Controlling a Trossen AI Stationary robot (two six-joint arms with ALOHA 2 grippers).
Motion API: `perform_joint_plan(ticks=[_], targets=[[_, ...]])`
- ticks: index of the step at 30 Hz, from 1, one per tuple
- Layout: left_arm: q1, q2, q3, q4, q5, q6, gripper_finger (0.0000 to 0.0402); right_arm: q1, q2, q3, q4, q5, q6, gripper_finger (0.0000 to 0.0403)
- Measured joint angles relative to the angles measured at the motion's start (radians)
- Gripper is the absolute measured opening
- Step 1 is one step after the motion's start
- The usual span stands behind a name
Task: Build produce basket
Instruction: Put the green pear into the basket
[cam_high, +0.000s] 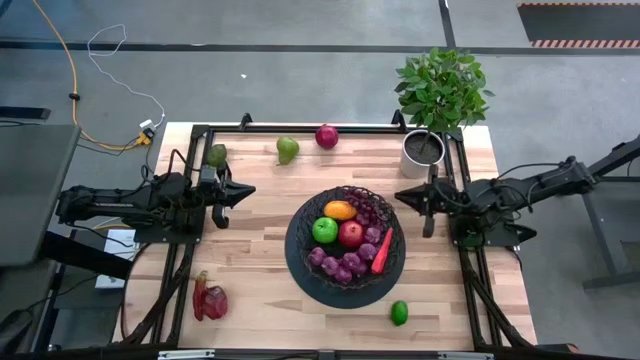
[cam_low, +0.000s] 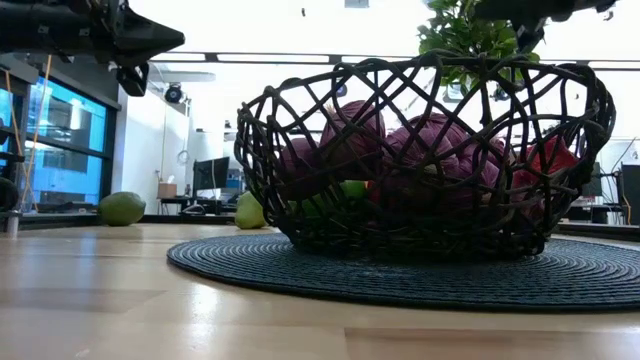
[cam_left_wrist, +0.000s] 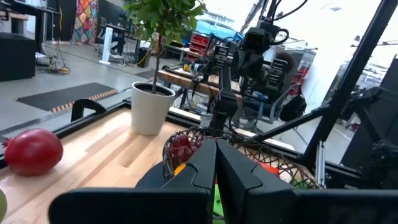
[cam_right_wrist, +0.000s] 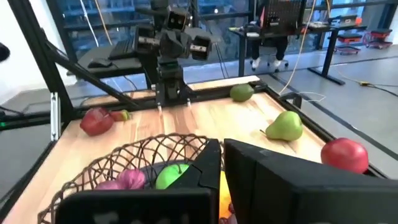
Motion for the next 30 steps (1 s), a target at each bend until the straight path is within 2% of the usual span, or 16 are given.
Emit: perform_joint_plan(ticks=[3, 7, 10, 24, 30], targets=[[0.0, 0.0, 0.0, 0.0, 0.0, 0.008, 0.0, 0.0, -0.047, -0.058, 0.04, 0.0, -0.007, 0.0001], [0.0, 0.0, 0.0, 0.0, 0.0, 0.01, 0.0, 0.0, -0.079, -0.168, 0.177, -0.01, 0.026, 0.0], [0.0, 0.0, 0.0, 0.0, 0.0, 0.01, 0.0, 0.0, -0.079, -0.194, 0.26, -0.028, 0.026, 0.0], [0.0, 0.0, 0.0, 0.001, -0.005, 0.01, 0.0001, 0.0, -0.077, -0.195, 0.263, -0.045, 0.025, 0.0], [0.0, 0.0, 0.0, 0.002, -0.07, 0.01, 0.0013, 0.0, -0.077, -0.195, 0.263, -0.045, 0.026, 0.0]])
